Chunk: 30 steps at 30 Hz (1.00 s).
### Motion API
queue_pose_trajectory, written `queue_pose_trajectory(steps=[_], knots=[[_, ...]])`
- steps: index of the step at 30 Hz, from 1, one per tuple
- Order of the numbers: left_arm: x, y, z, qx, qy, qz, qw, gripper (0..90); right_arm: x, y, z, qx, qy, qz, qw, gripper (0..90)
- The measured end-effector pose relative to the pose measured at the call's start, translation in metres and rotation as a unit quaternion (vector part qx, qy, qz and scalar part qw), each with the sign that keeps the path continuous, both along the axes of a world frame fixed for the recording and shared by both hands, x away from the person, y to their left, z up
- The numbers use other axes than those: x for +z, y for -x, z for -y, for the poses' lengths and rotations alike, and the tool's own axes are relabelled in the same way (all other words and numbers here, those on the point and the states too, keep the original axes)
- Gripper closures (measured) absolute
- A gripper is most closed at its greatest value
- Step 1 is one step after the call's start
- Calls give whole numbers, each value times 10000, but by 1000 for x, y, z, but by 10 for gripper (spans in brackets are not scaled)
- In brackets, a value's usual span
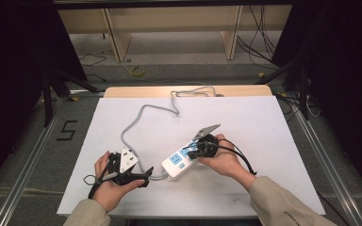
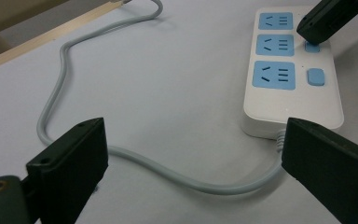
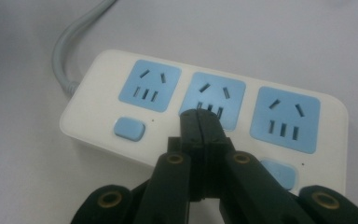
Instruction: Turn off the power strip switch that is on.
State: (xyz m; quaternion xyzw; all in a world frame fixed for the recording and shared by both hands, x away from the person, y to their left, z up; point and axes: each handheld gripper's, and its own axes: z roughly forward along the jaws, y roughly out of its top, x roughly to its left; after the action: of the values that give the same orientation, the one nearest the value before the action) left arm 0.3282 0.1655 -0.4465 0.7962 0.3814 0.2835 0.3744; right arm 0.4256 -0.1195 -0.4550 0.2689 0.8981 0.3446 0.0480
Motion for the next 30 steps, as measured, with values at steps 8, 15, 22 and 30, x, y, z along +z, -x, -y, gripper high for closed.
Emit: queue_pose_trajectory(steps=[8, 15, 22, 30], knots=[[0, 0, 0, -9, 14, -17, 10000, 67, 0, 2, -2, -24, 150, -13, 9999, 900], [0, 0, 0, 16, 8, -17, 10000, 68, 2, 1, -4, -46, 218, -74, 9997, 900], [-1, -1, 0, 1, 2, -20, 10000, 68, 5, 0, -11, -39, 516, -114, 9986, 900], [-1, 0, 0, -11, -2, -17, 10000, 68, 7, -1, -16, -31, 677, -124, 9976, 900]])
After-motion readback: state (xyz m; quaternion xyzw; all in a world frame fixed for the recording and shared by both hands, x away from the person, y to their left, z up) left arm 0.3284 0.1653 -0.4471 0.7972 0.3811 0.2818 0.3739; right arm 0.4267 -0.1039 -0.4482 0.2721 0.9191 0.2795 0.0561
